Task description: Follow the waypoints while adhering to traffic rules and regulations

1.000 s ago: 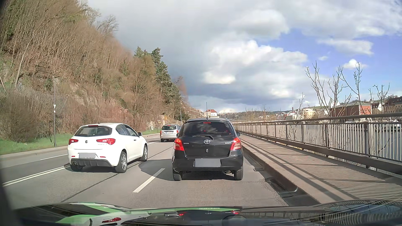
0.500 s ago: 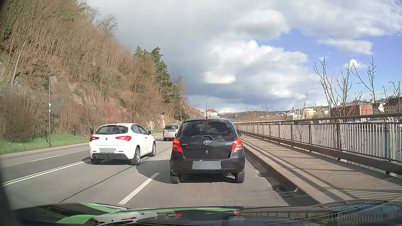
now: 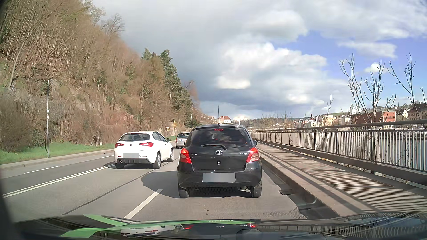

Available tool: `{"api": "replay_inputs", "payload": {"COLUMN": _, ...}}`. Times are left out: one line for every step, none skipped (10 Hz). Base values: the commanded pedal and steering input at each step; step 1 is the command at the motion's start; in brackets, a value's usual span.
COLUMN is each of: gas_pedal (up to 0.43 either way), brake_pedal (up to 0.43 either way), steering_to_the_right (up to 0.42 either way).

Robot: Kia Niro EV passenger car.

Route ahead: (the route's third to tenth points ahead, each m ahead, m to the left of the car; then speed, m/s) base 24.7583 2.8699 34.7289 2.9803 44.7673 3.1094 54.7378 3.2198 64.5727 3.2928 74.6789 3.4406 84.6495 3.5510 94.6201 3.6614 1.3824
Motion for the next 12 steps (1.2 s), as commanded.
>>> {"api": "replay_inputs", "payload": {"gas_pedal": 0.000, "brake_pedal": 0.134, "steering_to_the_right": -0.005}}
{"api": "replay_inputs", "payload": {"gas_pedal": 0.000, "brake_pedal": 0.140, "steering_to_the_right": -0.005}}
{"api": "replay_inputs", "payload": {"gas_pedal": 0.000, "brake_pedal": 0.146, "steering_to_the_right": -0.006}}
{"api": "replay_inputs", "payload": {"gas_pedal": 0.000, "brake_pedal": 0.146, "steering_to_the_right": -0.005}}
{"api": "replay_inputs", "payload": {"gas_pedal": 0.000, "brake_pedal": 0.146, "steering_to_the_right": -0.006}}
{"api": "replay_inputs", "payload": {"gas_pedal": 0.000, "brake_pedal": 0.152, "steering_to_the_right": -0.006}}
{"api": "replay_inputs", "payload": {"gas_pedal": 0.000, "brake_pedal": 0.165, "steering_to_the_right": -0.006}}
{"api": "replay_inputs", "payload": {"gas_pedal": 0.000, "brake_pedal": 0.177, "steering_to_the_right": -0.006}}
{"api": "replay_inputs", "payload": {"gas_pedal": 0.000, "brake_pedal": 0.189, "steering_to_the_right": -0.006}}
{"api": "replay_inputs", "payload": {"gas_pedal": 0.000, "brake_pedal": 0.201, "steering_to_the_right": -0.006}}
{"api": "replay_inputs", "payload": {"gas_pedal": 0.000, "brake_pedal": 0.201, "steering_to_the_right": -0.006}}
{"api": "replay_inputs", "payload": {"gas_pedal": 0.000, "brake_pedal": 0.201, "steering_to_the_right": -0.006}}
